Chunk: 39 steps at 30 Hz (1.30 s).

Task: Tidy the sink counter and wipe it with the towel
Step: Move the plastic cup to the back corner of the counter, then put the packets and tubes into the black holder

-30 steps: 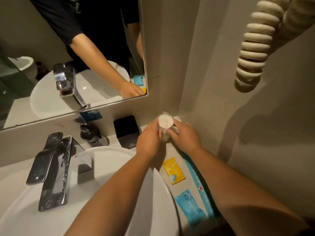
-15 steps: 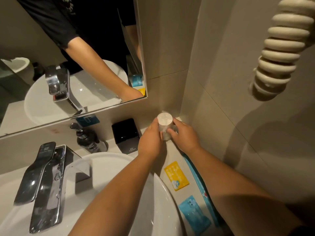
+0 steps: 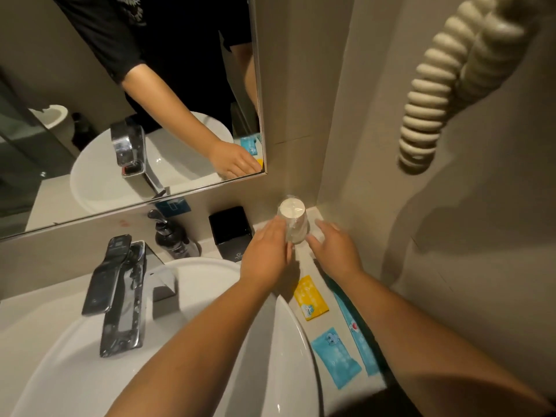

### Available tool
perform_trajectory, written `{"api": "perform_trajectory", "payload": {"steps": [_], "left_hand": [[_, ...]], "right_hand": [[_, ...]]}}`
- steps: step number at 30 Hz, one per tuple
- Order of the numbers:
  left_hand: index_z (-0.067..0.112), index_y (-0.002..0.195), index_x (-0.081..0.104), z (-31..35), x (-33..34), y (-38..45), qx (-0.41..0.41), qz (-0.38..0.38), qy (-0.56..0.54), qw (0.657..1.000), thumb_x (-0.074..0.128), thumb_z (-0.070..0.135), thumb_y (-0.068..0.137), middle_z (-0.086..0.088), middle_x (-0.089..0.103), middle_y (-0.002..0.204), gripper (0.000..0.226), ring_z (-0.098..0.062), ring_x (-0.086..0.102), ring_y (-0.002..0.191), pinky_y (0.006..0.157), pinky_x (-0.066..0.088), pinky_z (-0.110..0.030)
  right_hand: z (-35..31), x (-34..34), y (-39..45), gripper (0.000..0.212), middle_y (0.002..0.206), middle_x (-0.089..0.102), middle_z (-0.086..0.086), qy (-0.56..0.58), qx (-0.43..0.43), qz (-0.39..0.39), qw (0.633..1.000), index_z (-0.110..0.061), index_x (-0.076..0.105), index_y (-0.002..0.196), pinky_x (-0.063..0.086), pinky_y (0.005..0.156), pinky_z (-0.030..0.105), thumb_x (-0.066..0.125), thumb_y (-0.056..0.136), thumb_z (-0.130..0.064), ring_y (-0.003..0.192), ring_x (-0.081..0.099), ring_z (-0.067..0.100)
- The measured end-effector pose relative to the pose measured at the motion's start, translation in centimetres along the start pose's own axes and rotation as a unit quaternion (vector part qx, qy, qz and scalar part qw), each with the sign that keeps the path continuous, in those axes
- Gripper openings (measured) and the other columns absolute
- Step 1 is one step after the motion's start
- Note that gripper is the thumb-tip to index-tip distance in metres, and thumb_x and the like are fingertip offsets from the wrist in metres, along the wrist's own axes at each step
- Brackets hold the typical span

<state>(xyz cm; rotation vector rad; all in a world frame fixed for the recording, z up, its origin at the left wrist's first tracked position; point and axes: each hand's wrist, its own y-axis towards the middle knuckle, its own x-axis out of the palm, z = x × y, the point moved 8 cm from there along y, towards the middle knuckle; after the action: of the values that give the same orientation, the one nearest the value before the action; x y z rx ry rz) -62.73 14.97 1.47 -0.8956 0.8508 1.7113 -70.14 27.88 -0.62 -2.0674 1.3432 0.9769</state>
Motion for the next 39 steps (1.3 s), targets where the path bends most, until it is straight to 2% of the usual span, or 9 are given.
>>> {"api": "perform_trajectory", "payload": {"steps": [5, 7, 11, 19, 24, 27, 31, 34, 39], "left_hand": [[0.014, 0.129, 0.054, -0.6, 0.7, -6.4, 0.133, -0.105, 0.173, 0.970, 0.019, 0.046, 0.096, -0.012, 0.049, 0.143, 0.058, -0.030, 0.041, 0.134, 0.113, 0.026, -0.048], [0.016, 0.131, 0.054, -2.1, 1.1, -7.3, 0.147, -0.127, 0.183, 0.964, 0.018, 0.049, 0.096, -0.009, 0.048, 0.144, 0.059, -0.030, 0.037, 0.138, 0.115, 0.021, -0.048], [0.019, 0.117, 0.060, -2.7, 1.2, -7.5, 0.170, -0.111, 0.180, 0.963, 0.028, 0.047, 0.098, -0.003, 0.061, 0.124, 0.047, -0.027, 0.045, 0.130, 0.114, 0.024, -0.044], [0.020, 0.121, 0.058, -2.9, 1.4, -7.8, 0.164, -0.100, 0.160, 0.968, 0.027, 0.048, 0.099, -0.002, 0.060, 0.127, 0.047, -0.026, 0.040, 0.134, 0.116, 0.015, -0.042], [0.018, 0.120, 0.060, -3.2, 1.7, -7.8, 0.165, -0.101, 0.157, 0.968, 0.027, 0.048, 0.099, -0.003, 0.062, 0.123, 0.049, -0.028, 0.041, 0.133, 0.115, 0.019, -0.044], [0.016, 0.117, 0.061, -3.2, 1.7, -7.8, 0.170, -0.099, 0.156, 0.968, 0.028, 0.047, 0.098, -0.004, 0.063, 0.120, 0.049, -0.030, 0.042, 0.132, 0.115, 0.021, -0.045], [0.016, 0.117, 0.062, -3.1, 1.6, -7.9, 0.171, -0.088, 0.160, 0.968, 0.031, 0.045, 0.098, -0.004, 0.064, 0.121, 0.046, -0.029, 0.044, 0.131, 0.114, 0.023, -0.046], [0.016, 0.115, 0.062, -3.3, 1.8, -7.8, 0.172, -0.085, 0.166, 0.967, 0.033, 0.044, 0.098, -0.004, 0.064, 0.119, 0.044, -0.029, 0.044, 0.131, 0.114, 0.023, -0.045], [0.015, 0.114, 0.063, -3.2, 1.8, -7.8, 0.171, -0.081, 0.171, 0.967, 0.035, 0.043, 0.098, -0.005, 0.065, 0.116, 0.043, -0.031, 0.046, 0.129, 0.113, 0.025, -0.047]], "right_hand": [[1.4, 3.1, -6.4, 0.033, 0.115, 0.064, 0.009, -0.166, 0.040, -0.101, 0.980, -0.015, 0.062, 0.109, 0.048, 0.081, 0.035, 0.043, 0.095, -0.037, 0.105, 0.059, 0.029], [1.6, 4.6, -7.3, 0.032, 0.116, 0.062, 0.010, -0.220, 0.050, -0.146, 0.963, -0.013, 0.058, 0.108, 0.046, 0.078, 0.034, 0.041, 0.096, -0.037, 0.107, 0.058, 0.029], [1.4, 5.4, -7.0, 0.023, 0.123, 0.057, 0.010, -0.254, 0.067, -0.130, 0.956, -0.013, 0.055, 0.112, 0.046, 0.086, 0.034, 0.047, 0.095, -0.026, 0.114, 0.055, 0.029], [2.4, 6.0, -7.3, 0.016, 0.111, 0.064, 0.015, -0.190, 0.112, -0.111, 0.969, -0.010, 0.057, 0.099, 0.046, 0.075, 0.035, 0.051, 0.091, -0.023, 0.105, 0.059, 0.034], [1.8, 2.9, -7.8, 0.009, 0.080, 0.064, 0.006, 0.020, 0.159, -0.114, 0.980, -0.013, 0.060, 0.079, 0.044, 0.066, 0.033, 0.061, 0.084, -0.020, 0.079, 0.060, 0.025], [2.1, -0.3, -9.6, 0.024, 0.067, 0.055, -0.002, 0.089, 0.168, -0.126, 0.974, -0.020, 0.052, 0.064, 0.043, 0.061, 0.031, 0.064, 0.086, -0.019, 0.064, 0.053, 0.015], [4.5, -0.1, -14.6, 0.021, 0.072, 0.060, 0.004, 0.058, 0.198, -0.174, 0.963, -0.015, 0.055, 0.067, 0.051, 0.068, 0.036, 0.067, 0.083, -0.022, 0.071, 0.060, 0.021], [5.7, 1.4, -17.4, 0.029, 0.071, 0.054, -0.003, -0.007, 0.200, -0.186, 0.962, -0.022, 0.046, 0.061, 0.041, 0.060, 0.030, 0.067, 0.081, -0.026, 0.069, 0.054, 0.017], [5.8, 2.3, -18.5, 0.028, 0.094, 0.059, 0.001, -0.094, 0.195, -0.186, 0.958, -0.026, 0.040, 0.067, 0.048, 0.070, 0.032, 0.060, 0.086, -0.032, 0.081, 0.057, 0.021]]}}
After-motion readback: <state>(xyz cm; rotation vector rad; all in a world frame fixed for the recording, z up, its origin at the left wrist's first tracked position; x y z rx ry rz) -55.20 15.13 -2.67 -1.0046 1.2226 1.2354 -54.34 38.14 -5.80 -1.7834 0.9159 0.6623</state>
